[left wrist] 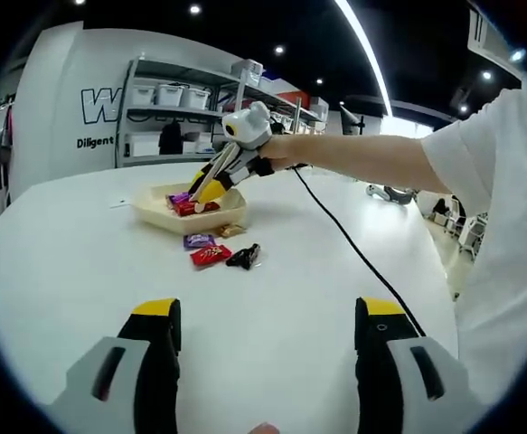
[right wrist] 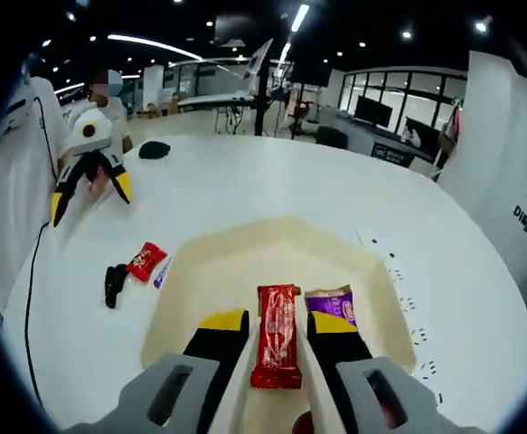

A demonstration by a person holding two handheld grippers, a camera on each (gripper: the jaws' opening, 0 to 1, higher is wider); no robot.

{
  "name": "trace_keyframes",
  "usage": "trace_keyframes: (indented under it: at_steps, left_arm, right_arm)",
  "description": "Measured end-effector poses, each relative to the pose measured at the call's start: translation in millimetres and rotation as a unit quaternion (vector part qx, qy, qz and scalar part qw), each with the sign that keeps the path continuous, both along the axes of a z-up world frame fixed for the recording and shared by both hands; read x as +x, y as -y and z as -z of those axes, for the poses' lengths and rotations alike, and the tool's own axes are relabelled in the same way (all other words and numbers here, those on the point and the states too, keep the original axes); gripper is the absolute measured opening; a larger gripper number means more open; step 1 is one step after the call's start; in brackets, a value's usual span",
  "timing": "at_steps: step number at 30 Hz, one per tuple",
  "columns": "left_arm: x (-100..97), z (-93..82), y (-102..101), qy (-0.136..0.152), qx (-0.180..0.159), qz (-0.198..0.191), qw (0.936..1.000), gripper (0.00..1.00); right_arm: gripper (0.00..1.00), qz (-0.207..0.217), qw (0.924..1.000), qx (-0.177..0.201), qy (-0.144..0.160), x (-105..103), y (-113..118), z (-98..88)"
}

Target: Place the target food into the container with the food tongs after gripping and lifting it, then release it inside without dropping or visibly crushing the food.

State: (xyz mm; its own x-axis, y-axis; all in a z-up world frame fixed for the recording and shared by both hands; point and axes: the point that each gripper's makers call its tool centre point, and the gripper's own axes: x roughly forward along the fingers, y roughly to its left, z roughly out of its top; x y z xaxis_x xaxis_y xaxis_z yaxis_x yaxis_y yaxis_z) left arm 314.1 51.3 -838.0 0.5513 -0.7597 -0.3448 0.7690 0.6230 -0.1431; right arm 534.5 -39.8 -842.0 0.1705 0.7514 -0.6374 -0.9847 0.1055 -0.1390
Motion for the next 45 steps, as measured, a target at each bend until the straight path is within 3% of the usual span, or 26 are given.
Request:
trace_keyframes:
  at_steps: [19,30,45]
  left_arm:
    - [-1.7,-4.5,1,0.008,0.000,0.000,1.0000,0.78]
    - [-4.5,-11.0,3,0.015,-0.004,-0.001,0.9999,0.80]
    - [-11.2,-15.7,8,0.020,-0.013,0.003,0.9997,0.81]
  right_arm:
    - [0.20,0.001,0.9999,-0.001,0.014,-6,5,-17.4]
    - [0.20,0.016,0.9997,0.018,0.004,-30,5,-34.3]
    - [0.19,0.044,0.9981,0.043,0.002,-57,15,-42.2]
